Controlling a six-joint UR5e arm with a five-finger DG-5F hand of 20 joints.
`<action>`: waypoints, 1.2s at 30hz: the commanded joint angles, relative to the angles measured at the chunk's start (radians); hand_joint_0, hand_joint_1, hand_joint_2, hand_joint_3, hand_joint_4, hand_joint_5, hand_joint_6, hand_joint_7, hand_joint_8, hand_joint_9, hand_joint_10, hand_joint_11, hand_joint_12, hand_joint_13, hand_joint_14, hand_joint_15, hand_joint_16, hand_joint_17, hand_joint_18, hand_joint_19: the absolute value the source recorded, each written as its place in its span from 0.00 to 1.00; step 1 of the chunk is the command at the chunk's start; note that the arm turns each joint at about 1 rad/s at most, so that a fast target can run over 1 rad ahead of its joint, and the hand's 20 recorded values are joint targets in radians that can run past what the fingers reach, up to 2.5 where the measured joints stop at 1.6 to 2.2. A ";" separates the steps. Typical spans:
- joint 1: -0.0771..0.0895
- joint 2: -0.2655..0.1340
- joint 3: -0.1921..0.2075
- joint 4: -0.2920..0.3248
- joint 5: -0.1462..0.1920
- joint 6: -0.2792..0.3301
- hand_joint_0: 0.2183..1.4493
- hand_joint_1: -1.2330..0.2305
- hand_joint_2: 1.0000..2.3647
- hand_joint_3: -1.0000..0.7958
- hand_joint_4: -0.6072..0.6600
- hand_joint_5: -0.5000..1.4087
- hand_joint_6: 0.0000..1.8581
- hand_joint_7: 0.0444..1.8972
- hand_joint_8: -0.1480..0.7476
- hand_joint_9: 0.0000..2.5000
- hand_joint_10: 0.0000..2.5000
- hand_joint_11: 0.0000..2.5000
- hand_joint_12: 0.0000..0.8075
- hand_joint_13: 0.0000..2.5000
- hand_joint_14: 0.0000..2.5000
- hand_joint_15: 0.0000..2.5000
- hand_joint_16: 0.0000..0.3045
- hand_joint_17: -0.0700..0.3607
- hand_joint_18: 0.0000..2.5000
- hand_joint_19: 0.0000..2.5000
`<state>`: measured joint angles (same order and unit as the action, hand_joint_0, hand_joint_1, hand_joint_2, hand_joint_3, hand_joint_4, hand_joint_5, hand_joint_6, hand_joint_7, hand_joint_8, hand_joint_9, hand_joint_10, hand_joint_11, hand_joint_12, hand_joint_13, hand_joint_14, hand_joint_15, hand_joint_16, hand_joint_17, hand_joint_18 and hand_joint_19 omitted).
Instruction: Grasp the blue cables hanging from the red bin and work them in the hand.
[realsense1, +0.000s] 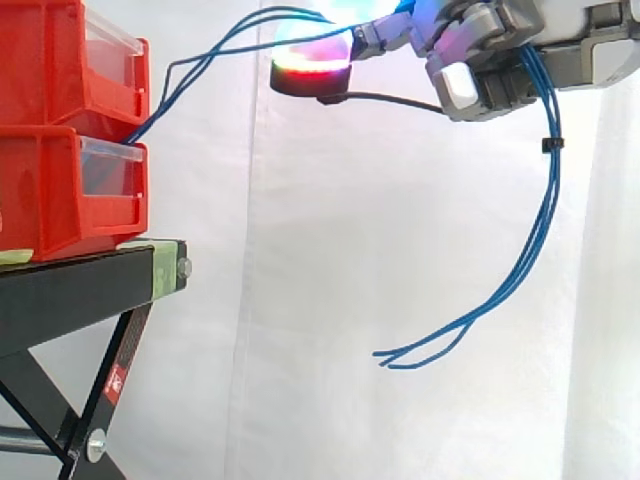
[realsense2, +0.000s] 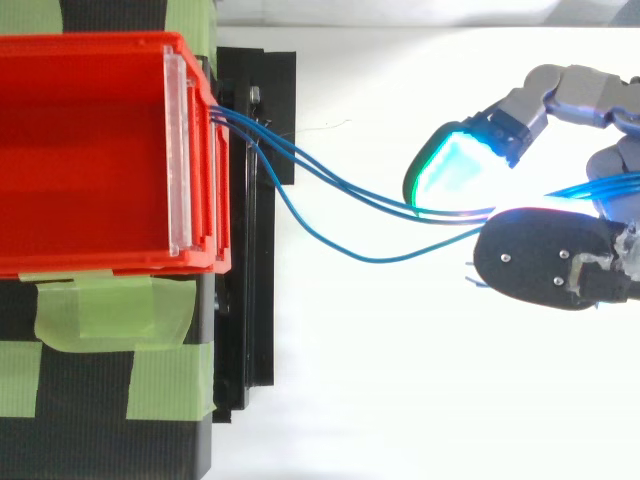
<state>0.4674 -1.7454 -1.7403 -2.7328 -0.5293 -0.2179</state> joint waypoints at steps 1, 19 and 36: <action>0.000 0.000 -0.001 0.002 0.002 0.000 0.63 0.41 0.01 0.65 0.72 0.45 0.01 0.62 0.75 0.37 1.00 1.00 0.82 0.53 1.00 0.83 0.23 0.52 0.65 0.16; 0.007 0.000 -0.001 0.002 0.008 0.000 0.65 0.42 0.02 0.59 0.71 0.45 0.01 0.59 0.68 0.35 1.00 1.00 0.84 0.51 1.00 0.83 0.21 0.49 0.60 0.16; 0.008 0.000 0.001 0.004 0.023 0.020 0.60 0.44 0.02 0.31 0.73 0.45 0.01 0.57 0.77 0.34 1.00 1.00 0.83 0.50 1.00 0.83 0.20 0.48 0.59 0.20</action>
<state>0.4753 -1.7454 -1.7400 -2.7283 -0.5078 -0.2056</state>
